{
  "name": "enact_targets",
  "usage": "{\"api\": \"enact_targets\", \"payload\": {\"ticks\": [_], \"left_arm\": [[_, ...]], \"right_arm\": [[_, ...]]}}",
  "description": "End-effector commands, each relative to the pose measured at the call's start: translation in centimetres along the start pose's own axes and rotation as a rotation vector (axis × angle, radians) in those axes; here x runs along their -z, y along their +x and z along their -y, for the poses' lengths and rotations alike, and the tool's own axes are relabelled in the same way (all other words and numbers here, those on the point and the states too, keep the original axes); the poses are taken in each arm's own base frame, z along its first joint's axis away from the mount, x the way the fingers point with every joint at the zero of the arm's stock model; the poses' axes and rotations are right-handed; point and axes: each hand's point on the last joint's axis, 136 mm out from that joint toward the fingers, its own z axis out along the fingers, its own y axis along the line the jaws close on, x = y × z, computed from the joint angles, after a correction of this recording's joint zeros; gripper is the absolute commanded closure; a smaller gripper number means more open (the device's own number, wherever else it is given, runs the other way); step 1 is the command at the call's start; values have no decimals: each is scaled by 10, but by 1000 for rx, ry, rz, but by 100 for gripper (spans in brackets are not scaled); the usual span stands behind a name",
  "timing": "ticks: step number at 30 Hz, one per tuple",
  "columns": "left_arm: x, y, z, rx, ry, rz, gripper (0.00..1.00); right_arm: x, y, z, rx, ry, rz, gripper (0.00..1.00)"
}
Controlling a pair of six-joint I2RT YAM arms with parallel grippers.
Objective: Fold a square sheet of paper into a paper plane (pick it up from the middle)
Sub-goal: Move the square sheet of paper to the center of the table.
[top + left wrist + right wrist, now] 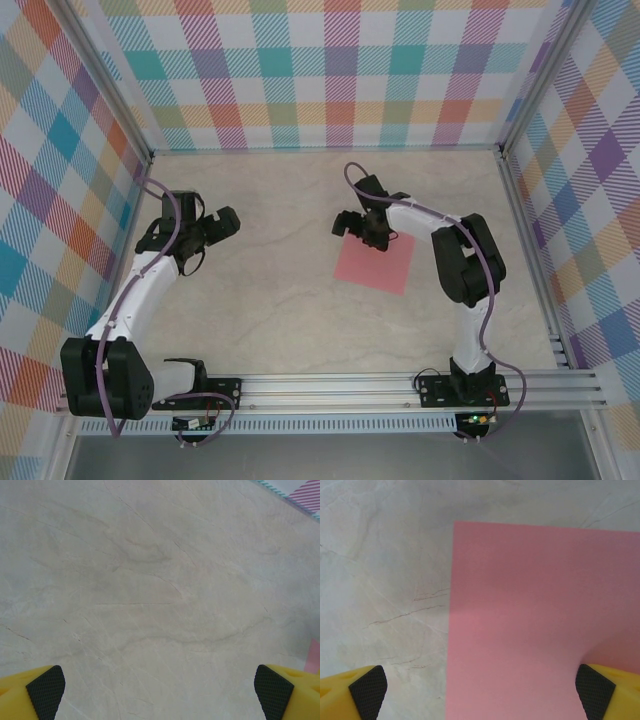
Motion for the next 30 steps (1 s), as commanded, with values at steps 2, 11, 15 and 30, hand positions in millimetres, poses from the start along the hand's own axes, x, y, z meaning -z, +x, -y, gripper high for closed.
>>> {"api": "enact_targets", "payload": {"ticks": [2,11,15,30], "left_arm": [[-3,5,2,-1,2,-32,0],[-10,9,2,6,-1,-57,0],[-12,10,3,6,0,-70,0],[-13,15,5,11,16,-89,0]], "right_arm": [[-17,47,8,17,50,-130,0],[-14,158,6,-34,78,-268,0],[9,146,-10,5,73,-218,0],[65,132,12,753,107,-322,0]]}}
